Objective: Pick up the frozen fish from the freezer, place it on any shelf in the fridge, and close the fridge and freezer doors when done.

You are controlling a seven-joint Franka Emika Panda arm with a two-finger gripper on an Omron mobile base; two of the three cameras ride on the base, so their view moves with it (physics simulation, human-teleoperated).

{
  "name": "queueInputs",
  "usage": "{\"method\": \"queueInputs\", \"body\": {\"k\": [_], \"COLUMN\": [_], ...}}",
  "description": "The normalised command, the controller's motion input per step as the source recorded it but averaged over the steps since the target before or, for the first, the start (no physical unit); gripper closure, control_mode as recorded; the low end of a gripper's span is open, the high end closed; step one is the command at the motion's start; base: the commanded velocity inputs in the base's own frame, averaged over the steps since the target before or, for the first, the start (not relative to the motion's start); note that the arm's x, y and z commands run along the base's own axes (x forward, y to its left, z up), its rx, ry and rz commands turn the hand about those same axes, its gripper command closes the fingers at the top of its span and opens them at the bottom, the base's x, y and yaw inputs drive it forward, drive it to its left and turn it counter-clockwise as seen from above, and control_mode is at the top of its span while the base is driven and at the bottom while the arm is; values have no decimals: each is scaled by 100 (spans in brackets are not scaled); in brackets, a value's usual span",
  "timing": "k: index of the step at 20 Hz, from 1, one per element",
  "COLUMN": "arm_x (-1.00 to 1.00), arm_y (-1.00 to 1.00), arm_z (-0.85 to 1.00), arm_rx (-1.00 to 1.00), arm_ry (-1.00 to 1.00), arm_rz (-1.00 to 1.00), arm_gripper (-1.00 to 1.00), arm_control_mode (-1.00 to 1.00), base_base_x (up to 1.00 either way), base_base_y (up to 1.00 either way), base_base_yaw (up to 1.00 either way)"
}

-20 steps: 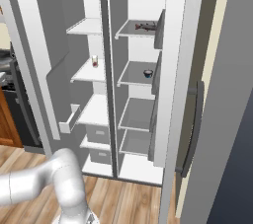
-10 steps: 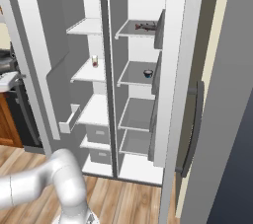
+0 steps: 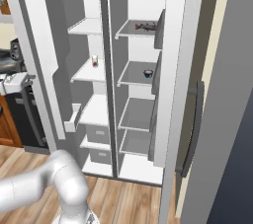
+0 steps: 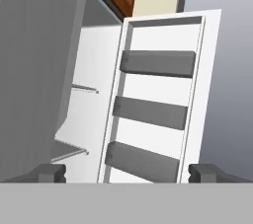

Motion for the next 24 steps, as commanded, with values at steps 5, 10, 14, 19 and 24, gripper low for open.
{"method": "queueInputs", "body": {"k": [5, 10, 14, 19, 24], "arm_x": [-9, 6, 21, -8, -4], "arm_y": [17, 7, -24, 6, 69], "arm_z": [0, 0, 11, 15, 1], "arm_rx": [-1, 0, 3, 1, 0], "arm_ry": [0, 0, 0, 0, 0], "arm_rz": [4, 2, 0, 4, 4], "arm_gripper": [-100, -100, -100, -100, -100], "arm_control_mode": [-100, -100, -100, -100, -100], "base_base_x": [0, 0, 0, 0, 0], "base_base_y": [0, 0, 0, 0, 0], "base_base_yaw": [0, 0, 0, 0, 0]}}
